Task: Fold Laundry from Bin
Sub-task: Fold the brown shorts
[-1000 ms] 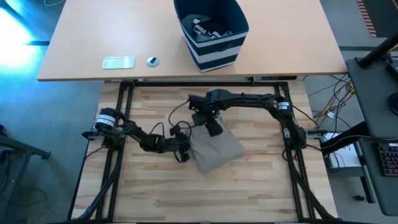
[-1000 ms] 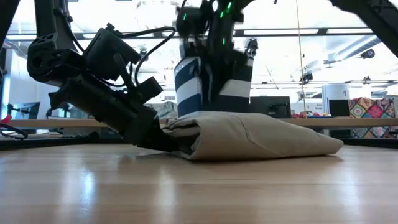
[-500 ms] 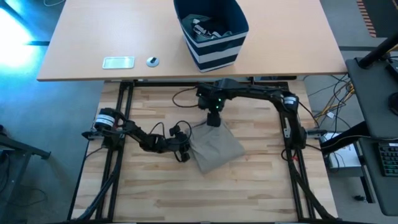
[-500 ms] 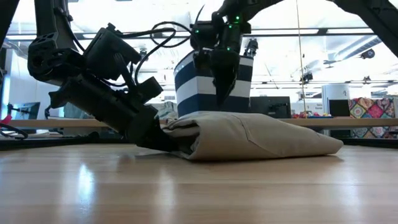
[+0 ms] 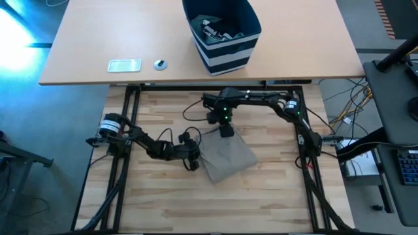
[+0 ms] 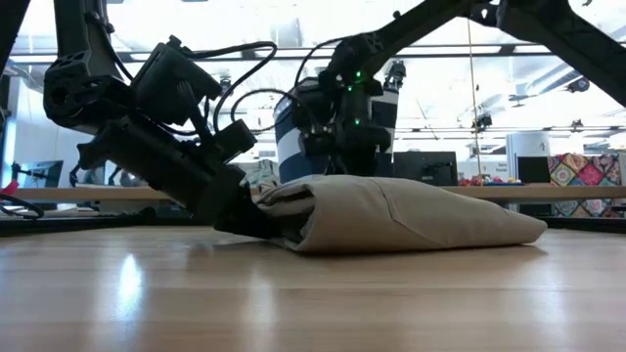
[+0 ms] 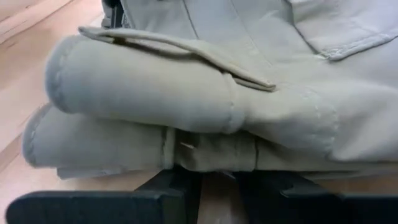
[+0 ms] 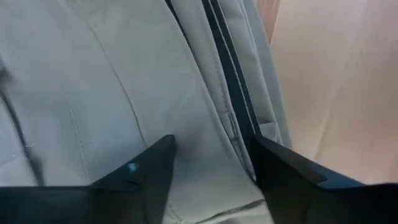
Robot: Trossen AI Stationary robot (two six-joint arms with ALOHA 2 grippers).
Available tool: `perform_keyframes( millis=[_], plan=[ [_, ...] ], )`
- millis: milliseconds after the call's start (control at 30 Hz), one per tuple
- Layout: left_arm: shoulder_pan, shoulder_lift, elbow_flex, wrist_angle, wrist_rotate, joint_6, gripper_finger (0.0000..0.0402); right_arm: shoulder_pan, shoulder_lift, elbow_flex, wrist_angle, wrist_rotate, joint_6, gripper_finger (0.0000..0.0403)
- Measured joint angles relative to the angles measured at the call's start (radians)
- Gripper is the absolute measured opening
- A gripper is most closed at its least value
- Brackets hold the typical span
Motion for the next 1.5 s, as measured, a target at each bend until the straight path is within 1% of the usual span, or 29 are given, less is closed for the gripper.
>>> perform_keyframes(
  millis=[67, 167, 200, 267, 400, 467, 633, 700, 900, 1000, 1067, 1167, 1267, 1367, 1433, 1500],
  plan=[
    [0.0, 0.0, 0.0, 0.0, 0.0, 0.0, 0.0077, 0.003, 0.002, 0.0, -0.013, 0.0, 0.005, 0.0146],
    [0.0, 0.0, 0.0, -0.001, 0.001, 0.0, 0.0077, 0.007, 0.001, 0.0, -0.024, 0.007, 0.012, 0.0058],
    [0.0, 0.0, 0.0, -0.001, 0.004, 0.003, 0.0077, 0.007, -0.005, 0.0, -0.029, 0.013, 0.026, 0.0034],
    [0.0, 0.0, 0.0, -0.003, 0.016, 0.007, 0.0077, 0.009, -0.024, -0.001, -0.03, 0.021, 0.06, 0.0021],
    [0.0, -0.001, 0.001, -0.011, 0.032, 0.01, 0.0077, 0.009, -0.075, 0.022, -0.072, 0.023, 0.106, 0.0011],
    [0.0, -0.001, 0.001, -0.011, 0.043, 0.017, 0.0077, 0.009, -0.093, 0.033, -0.086, 0.039, 0.119, 0.001],
    [0.0, -0.001, 0.001, -0.012, 0.047, 0.018, 0.0077, 0.008, -0.117, 0.042, -0.099, 0.181, 0.128, 0.0009],
    [0.0, -0.001, 0.001, -0.012, 0.047, 0.018, 0.0077, -0.001, -0.117, 0.037, -0.084, 0.207, 0.128, 0.0009],
    [0.0, 0.0, 0.001, -0.012, 0.052, 0.027, 0.0077, -0.002, -0.1, 0.004, 0.04, 0.203, 0.134, 0.0009],
    [0.0, 0.0, 0.001, -0.013, 0.053, 0.035, 0.0077, -0.002, -0.095, 0.003, 0.08, 0.133, 0.128, 0.0014],
    [0.0, 0.0, 0.001, -0.013, 0.053, 0.04, 0.0077, 0.0, -0.095, 0.003, 0.098, 0.127, 0.132, 0.002],
    [0.0, 0.0, 0.001, -0.013, 0.051, 0.052, 0.0077, 0.003, -0.095, 0.003, 0.122, 0.116, 0.124, 0.0041],
    [0.003, 0.0, 0.0, -0.013, 0.051, 0.057, 0.0077, 0.004, -0.103, 0.003, 0.135, 0.103, 0.129, 0.0074],
    [0.003, 0.0, 0.0, -0.012, 0.051, 0.053, 0.0077, 0.004, -0.123, 0.027, 0.085, 0.127, 0.16, 0.0112],
    [0.003, 0.0, 0.0, -0.012, 0.051, 0.053, 0.0077, 0.004, -0.151, 0.041, 0.039, 0.123, 0.203, 0.0135],
    [0.003, 0.0, 0.0, -0.012, 0.051, 0.051, 0.0077, 0.011, -0.193, 0.039, -0.005, 0.068, 0.241, 0.0154]
  ],
)
